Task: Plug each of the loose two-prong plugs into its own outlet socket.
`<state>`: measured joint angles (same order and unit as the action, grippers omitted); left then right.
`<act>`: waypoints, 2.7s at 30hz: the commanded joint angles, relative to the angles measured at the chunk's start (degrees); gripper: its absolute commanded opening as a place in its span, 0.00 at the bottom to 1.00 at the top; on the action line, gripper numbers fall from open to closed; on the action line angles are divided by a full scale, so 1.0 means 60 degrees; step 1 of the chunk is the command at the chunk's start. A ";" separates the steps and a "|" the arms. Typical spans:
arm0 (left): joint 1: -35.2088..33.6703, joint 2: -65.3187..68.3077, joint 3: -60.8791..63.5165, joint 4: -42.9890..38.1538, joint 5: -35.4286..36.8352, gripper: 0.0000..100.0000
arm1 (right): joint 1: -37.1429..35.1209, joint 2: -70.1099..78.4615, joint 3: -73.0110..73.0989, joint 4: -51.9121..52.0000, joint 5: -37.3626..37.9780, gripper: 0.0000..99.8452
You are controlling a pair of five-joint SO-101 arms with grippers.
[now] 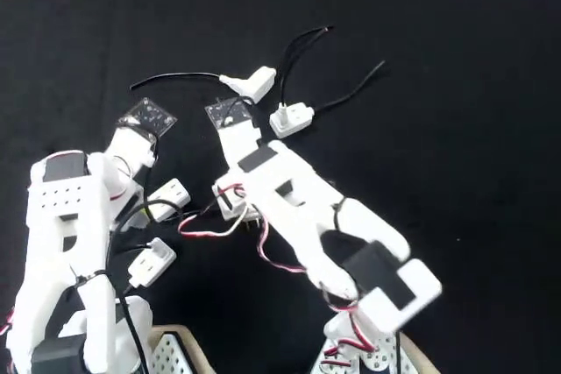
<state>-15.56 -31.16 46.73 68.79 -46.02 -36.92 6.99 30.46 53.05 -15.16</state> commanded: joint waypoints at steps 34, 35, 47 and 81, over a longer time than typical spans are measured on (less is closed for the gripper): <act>-0.0081 -0.0264 0.3436 -0.3355 0.0806 0.23 | 0.0103 -0.2161 0.0960 0.0938 0.4864 0.04; -0.0081 -0.0278 0.3480 -0.3414 0.0806 0.23 | -0.0059 -0.2103 0.0974 0.0938 0.4850 0.08; -0.0535 -0.0278 0.3597 -0.3839 0.1245 0.23 | 0.0762 -0.3099 0.0300 0.2784 0.6007 0.14; -0.0608 -0.0278 0.3626 -0.4366 0.1978 0.23 | -0.0615 -0.0755 0.1516 0.1201 0.4352 0.10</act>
<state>-18.46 -32.22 68.88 45.49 -34.86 -39.30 1.10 37.93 59.30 12.26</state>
